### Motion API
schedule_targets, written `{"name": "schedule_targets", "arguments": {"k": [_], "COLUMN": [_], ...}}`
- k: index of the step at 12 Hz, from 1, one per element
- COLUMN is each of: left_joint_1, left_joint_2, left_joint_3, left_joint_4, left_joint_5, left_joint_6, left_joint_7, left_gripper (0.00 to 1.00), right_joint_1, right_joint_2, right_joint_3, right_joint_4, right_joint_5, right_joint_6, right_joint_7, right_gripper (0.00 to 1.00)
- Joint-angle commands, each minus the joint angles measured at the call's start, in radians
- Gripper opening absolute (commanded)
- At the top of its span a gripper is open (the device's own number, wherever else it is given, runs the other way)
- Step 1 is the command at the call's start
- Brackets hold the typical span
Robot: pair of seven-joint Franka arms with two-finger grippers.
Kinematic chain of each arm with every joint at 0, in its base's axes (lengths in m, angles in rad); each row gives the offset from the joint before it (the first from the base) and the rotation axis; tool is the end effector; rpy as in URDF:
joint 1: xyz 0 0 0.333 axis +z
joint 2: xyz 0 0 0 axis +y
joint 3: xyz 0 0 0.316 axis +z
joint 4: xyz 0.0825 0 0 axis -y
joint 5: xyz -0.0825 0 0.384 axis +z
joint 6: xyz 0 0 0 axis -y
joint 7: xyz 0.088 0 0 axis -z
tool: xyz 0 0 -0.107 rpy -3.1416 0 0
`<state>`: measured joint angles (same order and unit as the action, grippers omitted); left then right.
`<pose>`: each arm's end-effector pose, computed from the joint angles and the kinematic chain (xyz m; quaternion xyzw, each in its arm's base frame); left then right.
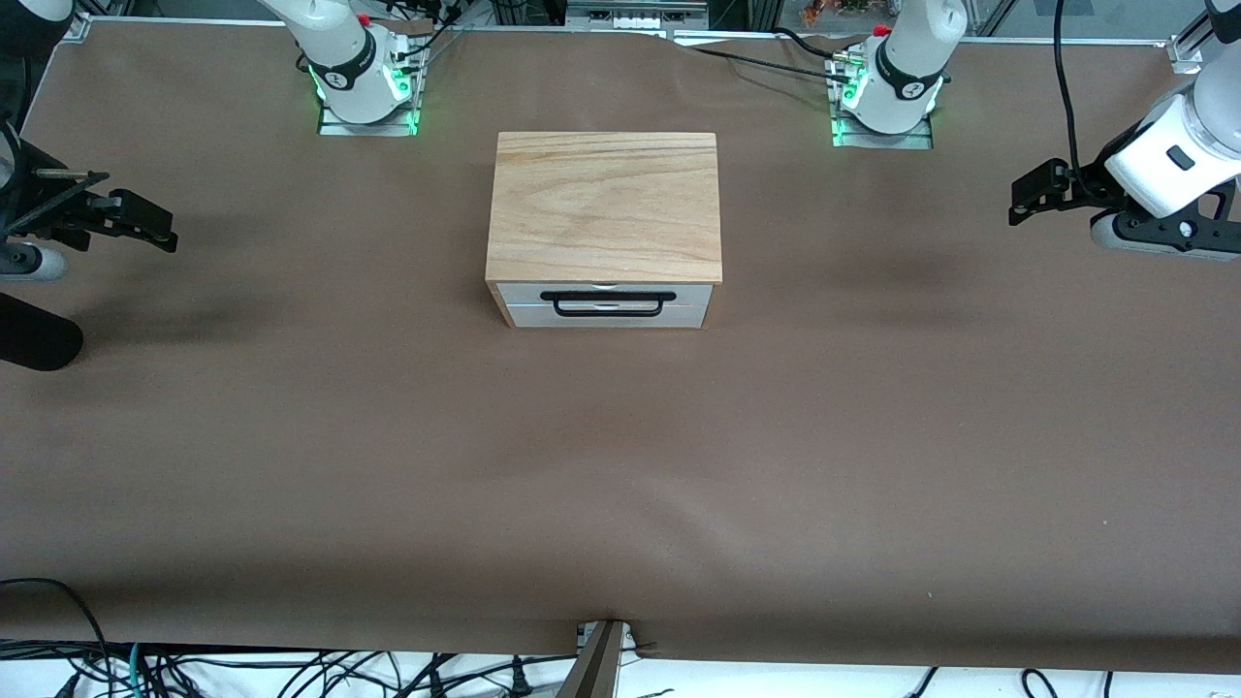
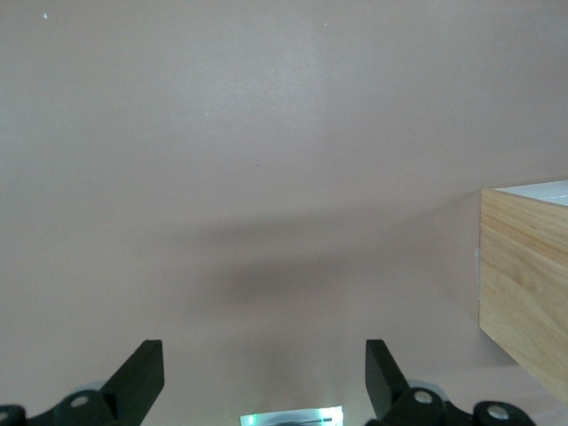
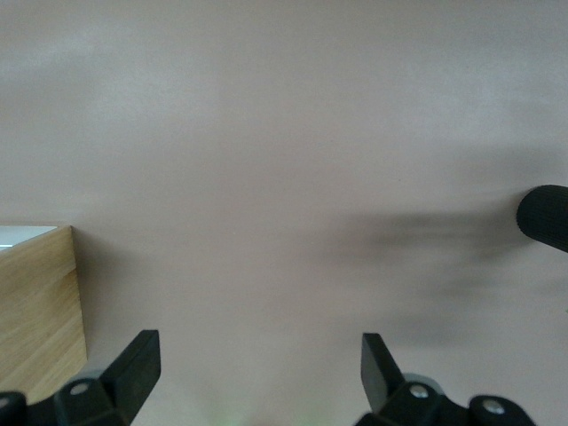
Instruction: Pull top drawer with both arms simultaneously
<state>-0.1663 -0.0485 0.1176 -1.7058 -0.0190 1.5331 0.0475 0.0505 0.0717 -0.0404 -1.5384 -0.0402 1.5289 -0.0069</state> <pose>0.5303 -0.0266 0.5844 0.9968 -0.0480 -0.0622 0.0123 0.5709 0.0021 0.5960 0.9989 0.0085 -0.0405 0.0216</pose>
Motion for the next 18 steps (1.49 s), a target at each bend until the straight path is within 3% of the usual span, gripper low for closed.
{"name": "schedule_targets", "arguments": {"k": [1,11,14,18], "left_joint_1": [-0.015,-0.015,-0.013,-0.013], "left_joint_2": [-0.002,-0.001,0.012,0.032], "left_joint_3": [0.01,0.01,0.01,0.008], "left_joint_4": [-0.008,-0.009,-0.014,-0.063], "left_joint_5": [0.028,0.027,0.017,0.016], "left_joint_6": [0.022,0.024,0.031,0.146], "left_joint_7": [0.014,0.005,0.005,0.005], "left_gripper": [1.0,1.0,1.0,1.0], "right_joint_1": [0.002,0.002,0.002,0.037], "right_joint_2": [0.0,0.0,0.043,0.068], "right_joint_3": [-0.001,-0.001,0.001,0.001], "right_joint_4": [0.007,0.007,0.006,0.006], "right_joint_5": [-0.001,-0.003,-0.035,-0.047], "right_joint_6": [0.002,0.004,0.004,0.007], "right_joint_7": [0.008,0.008,0.01,0.01], "right_gripper": [1.0,1.0,1.0,1.0]}}
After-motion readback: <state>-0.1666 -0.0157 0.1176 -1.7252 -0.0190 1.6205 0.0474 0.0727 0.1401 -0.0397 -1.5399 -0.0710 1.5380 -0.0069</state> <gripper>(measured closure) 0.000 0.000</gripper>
